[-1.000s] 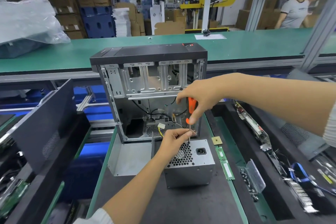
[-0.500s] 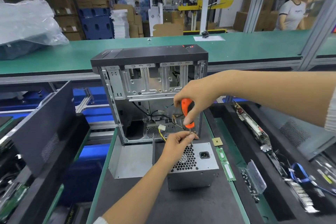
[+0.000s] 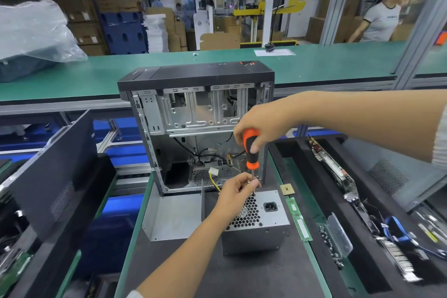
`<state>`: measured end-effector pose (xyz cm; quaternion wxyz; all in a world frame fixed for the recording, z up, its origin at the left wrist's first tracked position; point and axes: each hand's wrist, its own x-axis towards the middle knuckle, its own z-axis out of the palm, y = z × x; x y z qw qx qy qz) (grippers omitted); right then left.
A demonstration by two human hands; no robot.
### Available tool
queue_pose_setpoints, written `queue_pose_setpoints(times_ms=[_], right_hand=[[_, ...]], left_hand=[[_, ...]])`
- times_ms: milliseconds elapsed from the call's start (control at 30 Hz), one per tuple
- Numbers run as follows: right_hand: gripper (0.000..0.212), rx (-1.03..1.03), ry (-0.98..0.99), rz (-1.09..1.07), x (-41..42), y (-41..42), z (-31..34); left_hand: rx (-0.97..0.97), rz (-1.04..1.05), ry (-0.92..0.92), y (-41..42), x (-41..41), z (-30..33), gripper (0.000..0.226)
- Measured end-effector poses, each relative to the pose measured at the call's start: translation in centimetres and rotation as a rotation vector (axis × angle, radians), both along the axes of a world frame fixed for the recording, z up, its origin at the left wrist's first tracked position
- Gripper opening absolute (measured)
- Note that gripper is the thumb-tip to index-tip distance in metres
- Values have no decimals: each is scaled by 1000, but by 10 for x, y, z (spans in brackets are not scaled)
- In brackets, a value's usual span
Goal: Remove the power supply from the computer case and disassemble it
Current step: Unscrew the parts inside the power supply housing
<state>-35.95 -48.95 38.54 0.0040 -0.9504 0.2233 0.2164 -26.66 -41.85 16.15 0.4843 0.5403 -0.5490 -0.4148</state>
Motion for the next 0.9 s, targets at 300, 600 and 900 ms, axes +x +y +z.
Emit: queue_pose_setpoints(times_ms=[300, 600, 900], right_hand=[[53, -309, -6, -218, 11, 8, -20], [46, -147, 85, 22, 20, 12, 3], [18, -161, 123, -6, 18, 12, -10]], left_hand=[[-12, 20, 8, 0, 0, -2, 20], [-17, 22, 43, 2, 2, -1, 22], [-16, 7, 5, 1, 0, -4, 23]])
